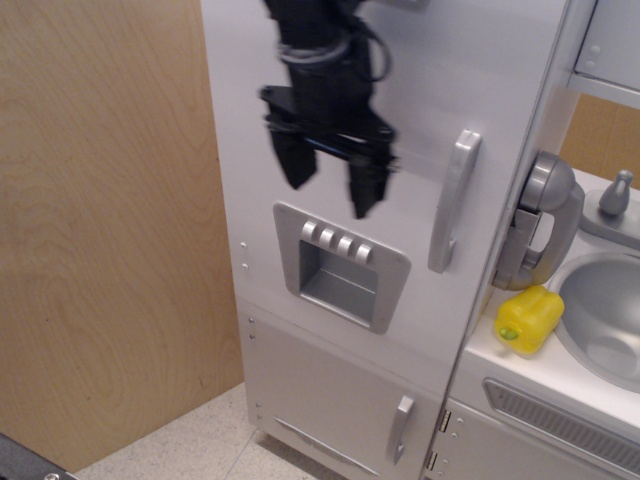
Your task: Open fridge
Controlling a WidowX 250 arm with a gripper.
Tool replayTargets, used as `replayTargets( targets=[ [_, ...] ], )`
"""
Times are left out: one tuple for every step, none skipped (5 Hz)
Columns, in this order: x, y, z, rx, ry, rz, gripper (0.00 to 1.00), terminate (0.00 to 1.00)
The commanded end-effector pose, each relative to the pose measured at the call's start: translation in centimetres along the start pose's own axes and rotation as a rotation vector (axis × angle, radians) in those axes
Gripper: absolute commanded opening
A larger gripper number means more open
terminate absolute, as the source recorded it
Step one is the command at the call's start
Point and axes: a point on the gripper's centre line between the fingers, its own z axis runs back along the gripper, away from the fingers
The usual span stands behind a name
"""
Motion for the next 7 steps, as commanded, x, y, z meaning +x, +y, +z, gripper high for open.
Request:
replayTargets(
  targets=[
    [3.1,-4.0,0.8,0.055,-0.188,0.103,1.00,0.00],
    [4.0,-4.5,0.2,0.105,-0.264,0.128,1.00,0.00],
    [4.8,-4.7,-0.5,0.119,-0.264,0.141,1.00,0.00],
    [5.9,-4.6,-1.2,0.110,-0.257,0.166,1.00,0.00],
    [6.4,-4.1,-1.4,0.062,-0.243,0.166,0.00,0.00],
    [6.5,-3.9,-1.1,0.028,-0.241,0.165,0.00,0.00],
    [6.1,-3.7,-0.8,0.003,-0.230,0.156,0.00,0.00]
  ],
)
